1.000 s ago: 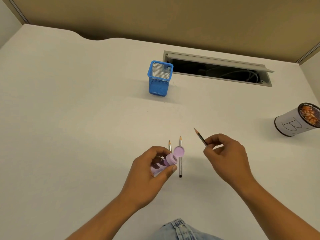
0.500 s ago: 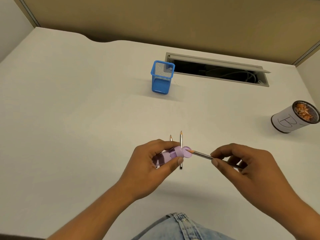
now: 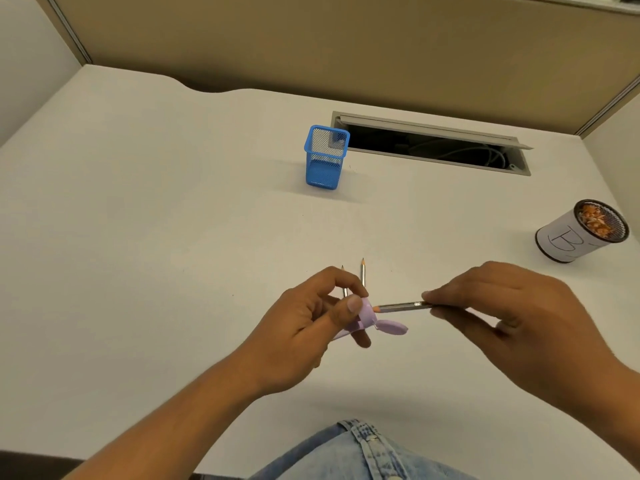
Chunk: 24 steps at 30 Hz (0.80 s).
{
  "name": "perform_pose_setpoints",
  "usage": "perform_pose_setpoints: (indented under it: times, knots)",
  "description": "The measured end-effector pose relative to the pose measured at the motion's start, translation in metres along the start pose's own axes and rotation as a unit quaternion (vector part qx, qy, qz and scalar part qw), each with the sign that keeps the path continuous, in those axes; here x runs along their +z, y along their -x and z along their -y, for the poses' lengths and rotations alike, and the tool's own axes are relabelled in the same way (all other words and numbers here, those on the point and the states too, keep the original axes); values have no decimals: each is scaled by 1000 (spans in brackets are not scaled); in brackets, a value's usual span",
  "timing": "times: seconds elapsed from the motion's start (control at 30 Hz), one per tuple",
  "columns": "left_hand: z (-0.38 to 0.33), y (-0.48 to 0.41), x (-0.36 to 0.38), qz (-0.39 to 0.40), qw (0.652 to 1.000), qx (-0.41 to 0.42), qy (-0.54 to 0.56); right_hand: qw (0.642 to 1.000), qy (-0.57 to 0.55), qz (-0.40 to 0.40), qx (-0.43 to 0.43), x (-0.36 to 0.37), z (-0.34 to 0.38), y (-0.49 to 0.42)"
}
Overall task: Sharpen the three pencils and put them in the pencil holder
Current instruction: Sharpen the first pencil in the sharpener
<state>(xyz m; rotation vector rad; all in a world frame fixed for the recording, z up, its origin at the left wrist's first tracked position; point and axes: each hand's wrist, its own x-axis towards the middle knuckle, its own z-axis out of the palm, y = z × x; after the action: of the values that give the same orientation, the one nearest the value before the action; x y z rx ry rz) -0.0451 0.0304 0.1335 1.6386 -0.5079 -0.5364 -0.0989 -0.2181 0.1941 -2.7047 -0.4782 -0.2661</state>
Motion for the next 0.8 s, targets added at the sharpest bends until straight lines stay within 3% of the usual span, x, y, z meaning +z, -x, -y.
perform_pose_setpoints:
  times: [0.17, 0.33, 0.43, 0.53, 0.63, 0.7, 0.8]
  knots:
    - [-9, 2, -2, -12, 1000, 2, -22, 998, 15, 7, -52, -7, -1, -3]
    - [-19, 4, -3, -32, 995, -40, 88, 997, -22, 44, -55, -13, -1, -5]
    - [-22, 7, -6, 4, 988, -68, 137, 997, -15, 42, -56, -15, -3, -4]
    - [-22, 11, -8, 8, 999, -43, 21, 997, -19, 32, -61, -16, -2, -3]
    - [-22, 12, -6, -54, 993, 25, -98, 997, -18, 11, -75, -16, -1, -3]
    - [-22, 12, -3, -76, 990, 47, -109, 997, -15, -7, -72, -16, 0, -4]
    - [-25, 14, 0, -67, 995, 59, -44, 997, -36, -6, -69, -18, 2, -5]
